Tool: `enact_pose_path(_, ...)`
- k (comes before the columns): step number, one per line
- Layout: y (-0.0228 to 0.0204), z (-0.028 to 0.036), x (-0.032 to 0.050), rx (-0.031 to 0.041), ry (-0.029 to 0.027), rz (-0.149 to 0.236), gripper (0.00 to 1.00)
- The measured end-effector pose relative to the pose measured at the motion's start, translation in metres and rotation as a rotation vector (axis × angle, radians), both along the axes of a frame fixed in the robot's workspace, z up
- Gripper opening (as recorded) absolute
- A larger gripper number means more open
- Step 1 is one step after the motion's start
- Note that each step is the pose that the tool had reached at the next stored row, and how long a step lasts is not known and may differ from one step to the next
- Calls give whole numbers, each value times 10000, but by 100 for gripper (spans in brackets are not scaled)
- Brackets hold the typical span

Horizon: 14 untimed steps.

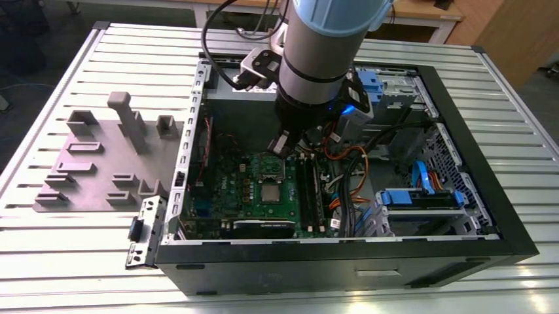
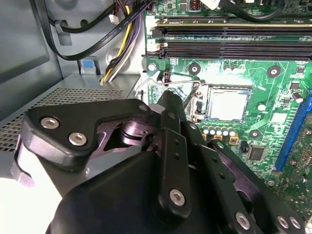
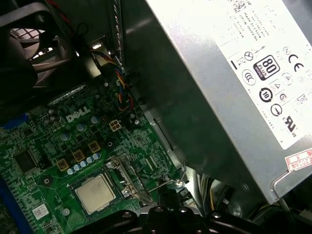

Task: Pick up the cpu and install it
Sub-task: 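Close the cpu cover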

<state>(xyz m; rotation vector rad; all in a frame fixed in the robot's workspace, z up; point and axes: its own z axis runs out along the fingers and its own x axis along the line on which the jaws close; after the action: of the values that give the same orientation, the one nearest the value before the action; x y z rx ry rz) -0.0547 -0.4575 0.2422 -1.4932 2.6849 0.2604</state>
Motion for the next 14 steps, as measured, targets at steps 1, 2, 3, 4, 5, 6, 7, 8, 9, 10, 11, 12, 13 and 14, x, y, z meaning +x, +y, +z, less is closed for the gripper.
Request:
enact_pose_path(1,-3,0,0,1,0,2,11)
enact_pose_path(2,-7,0,0,0,1,3,11)
enact_pose_path(3,-10,0,0,0,0,3,11)
enact_pose_path(4,-13,0,0,0,0,4,11)
enact_pose_path(5,-14,0,0,0,1,3,11)
enact_pose_path(6,-14,0,0,0,1,4,11)
enact_pose_path(7,-29,0,0,0,0,5,11)
enact_pose_path(8,-48,0,0,0,0,4,11)
enact_pose_path(9,-49,0,0,1,0,5,11)
enact_pose_path(10,-51,0,0,0,0,5,11)
enact_pose_path(11,-55,0,0,0,0,5,11)
enact_pose_path(12,-57,0,0,0,0,6,11)
enact_pose_path(13,-59,0,0,0,0,7,11)
enact_pose_path(14,-59,1,0,1,0,7,11)
